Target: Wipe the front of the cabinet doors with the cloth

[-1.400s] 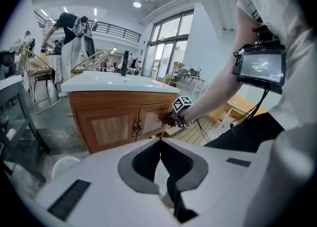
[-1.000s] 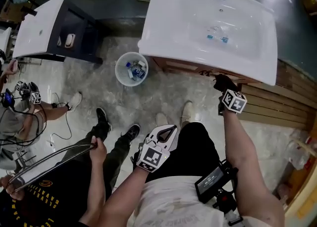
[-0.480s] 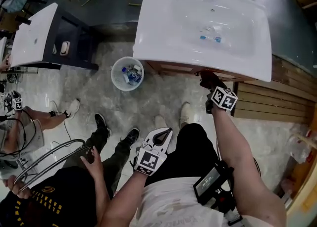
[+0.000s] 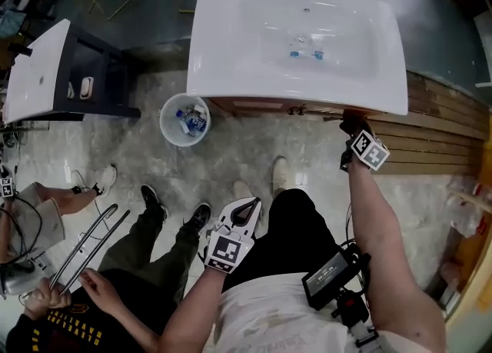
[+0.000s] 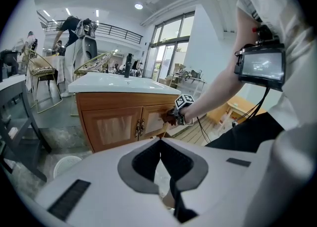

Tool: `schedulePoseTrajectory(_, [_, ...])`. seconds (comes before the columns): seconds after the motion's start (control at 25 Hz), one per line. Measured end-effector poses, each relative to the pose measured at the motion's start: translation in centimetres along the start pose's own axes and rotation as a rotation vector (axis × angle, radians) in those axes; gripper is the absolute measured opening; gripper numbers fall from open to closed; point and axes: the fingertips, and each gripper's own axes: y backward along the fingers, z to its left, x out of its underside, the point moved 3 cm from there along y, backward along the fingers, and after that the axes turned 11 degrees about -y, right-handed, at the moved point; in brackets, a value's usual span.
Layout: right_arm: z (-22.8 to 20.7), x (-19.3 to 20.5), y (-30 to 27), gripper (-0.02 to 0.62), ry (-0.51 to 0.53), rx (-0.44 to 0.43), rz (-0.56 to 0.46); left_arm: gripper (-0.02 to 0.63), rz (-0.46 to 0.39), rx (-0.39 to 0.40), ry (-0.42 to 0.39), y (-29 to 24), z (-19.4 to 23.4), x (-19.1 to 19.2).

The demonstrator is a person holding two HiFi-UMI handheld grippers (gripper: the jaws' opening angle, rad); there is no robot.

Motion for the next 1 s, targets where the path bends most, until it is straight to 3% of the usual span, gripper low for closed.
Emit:
schedulePoseTrajectory(0.12, [-2.6,-2.1,1.3,0.121,0.019,0.055,-0.046,0.012,-0.008,0.007,0.000,-0.3,-0.3,-0.3])
schedulePoseTrajectory(0.28, [-2.6,-3.4,2.4,0.121,0.128,0.048,-0.060,0.012,-0.014,0.012,-0.005,-0.3,-0.5,-0.6])
schedulePoseTrajectory(0.76, [5.0,-1.5,3.0,0.121,0.321,-0.081,0.007,0.012,-0.033,-0.019,0.002,0.9,0.4,-1.6])
schedulePoseTrajectory(1.0, [9.3,1.4,2.0,0.121,0.319,-0.161,0.063,0.012,-0.038,-0.032,0.012,1.3,0.6,-1.6])
